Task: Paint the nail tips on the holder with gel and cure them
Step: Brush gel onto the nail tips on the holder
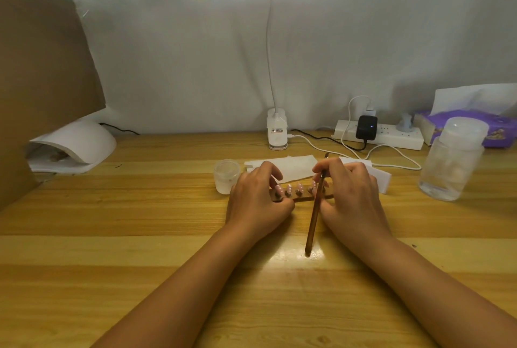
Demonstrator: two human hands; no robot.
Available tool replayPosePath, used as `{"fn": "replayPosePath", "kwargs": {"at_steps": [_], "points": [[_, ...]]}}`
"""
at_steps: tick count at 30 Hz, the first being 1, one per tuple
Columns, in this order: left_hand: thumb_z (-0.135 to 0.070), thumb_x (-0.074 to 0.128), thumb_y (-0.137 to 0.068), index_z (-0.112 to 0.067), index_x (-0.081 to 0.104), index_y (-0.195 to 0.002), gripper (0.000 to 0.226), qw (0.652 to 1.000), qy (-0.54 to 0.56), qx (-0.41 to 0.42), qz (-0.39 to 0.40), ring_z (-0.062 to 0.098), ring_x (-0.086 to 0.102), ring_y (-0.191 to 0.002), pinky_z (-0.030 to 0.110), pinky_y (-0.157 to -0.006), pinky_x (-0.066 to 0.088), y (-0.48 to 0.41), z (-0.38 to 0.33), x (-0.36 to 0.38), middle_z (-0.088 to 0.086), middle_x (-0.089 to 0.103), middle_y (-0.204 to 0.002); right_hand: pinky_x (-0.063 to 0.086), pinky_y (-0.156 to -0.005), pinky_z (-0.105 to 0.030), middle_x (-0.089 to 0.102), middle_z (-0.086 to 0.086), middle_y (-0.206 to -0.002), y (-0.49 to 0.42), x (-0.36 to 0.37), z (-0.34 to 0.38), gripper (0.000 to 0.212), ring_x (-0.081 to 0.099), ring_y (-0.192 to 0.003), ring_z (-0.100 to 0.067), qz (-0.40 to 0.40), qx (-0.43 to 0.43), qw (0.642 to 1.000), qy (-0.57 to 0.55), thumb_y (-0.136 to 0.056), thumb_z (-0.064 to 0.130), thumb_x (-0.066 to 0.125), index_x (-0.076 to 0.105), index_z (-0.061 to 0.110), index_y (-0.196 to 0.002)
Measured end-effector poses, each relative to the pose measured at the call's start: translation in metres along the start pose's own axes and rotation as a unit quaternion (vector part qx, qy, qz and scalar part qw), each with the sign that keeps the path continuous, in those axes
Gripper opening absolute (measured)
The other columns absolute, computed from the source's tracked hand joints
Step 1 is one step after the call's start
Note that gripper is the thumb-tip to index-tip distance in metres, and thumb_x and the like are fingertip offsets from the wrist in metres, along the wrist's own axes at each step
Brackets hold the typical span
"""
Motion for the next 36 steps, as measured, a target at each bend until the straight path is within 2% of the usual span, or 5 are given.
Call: {"fn": "replayPosePath", "kwargs": {"at_steps": [9,18,27,30,36], "points": [[-0.029,0.070,-0.082,-0.030,0.043,-0.109,0.038,0.999,-0.001,-0.040,-0.001,0.014,0.050,-0.102,0.033,-0.081,0.049,-0.003,0.009,0.002,-0.014,0.059,-0.100,0.043,-0.078,-0.036,0.059,0.006,-0.099,0.001,0.003,0.005,0.046,0.047,-0.096,-0.016,0.011,-0.026,1.000,-0.001,-0.076,0.012,0.076,0.052,0.026,-0.113],[-0.028,0.065,-0.089,-0.027,0.041,-0.127,0.044,0.998,-0.021,-0.041,-0.035,0.006,0.041,-0.106,0.025,-0.078,0.035,-0.005,0.013,0.000,-0.010,0.055,-0.119,0.044,-0.089,-0.036,0.048,0.016,-0.096,0.004,0.010,0.010,0.045,0.051,-0.095,-0.012,0.063,-0.059,0.996,-0.023,-0.080,0.021,0.074,0.046,0.031,-0.114],[-0.021,0.068,-0.086,-0.019,0.047,-0.119,0.040,0.987,-0.020,0.010,-0.158,0.010,0.048,-0.100,0.015,-0.068,0.036,0.000,0.001,-0.020,-0.005,0.052,-0.114,0.043,-0.092,-0.038,0.058,0.013,-0.102,0.003,0.013,0.004,0.041,0.052,-0.101,-0.010,0.092,-0.034,0.995,-0.036,-0.083,0.026,0.070,0.045,0.034,-0.115],[-0.019,0.069,-0.081,-0.016,0.050,-0.116,0.040,0.974,-0.033,0.024,-0.222,0.014,0.046,-0.097,0.024,-0.075,0.036,0.001,0.004,-0.034,-0.003,0.051,-0.109,0.040,-0.095,-0.036,0.058,0.013,-0.104,0.003,0.014,0.004,0.039,0.052,-0.104,-0.009,0.097,-0.038,0.994,-0.029,-0.085,0.028,0.069,0.045,0.034,-0.116],[-0.033,0.077,-0.073,-0.019,0.041,-0.128,0.067,0.958,-0.027,-0.131,-0.254,0.023,0.039,-0.122,0.032,-0.091,0.024,-0.003,0.044,-0.049,0.004,0.044,-0.129,0.041,-0.090,-0.035,0.057,0.012,-0.102,0.003,0.011,0.003,0.042,0.052,-0.098,-0.011,0.081,-0.034,0.995,-0.037,-0.083,0.030,0.070,0.045,0.035,-0.116]]}}
Point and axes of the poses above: each hand's wrist, its own y-axis away from the middle knuckle, its own x-axis out of the palm, z = x × y, the point moved 6 cm from there along -y, towards the middle knuckle
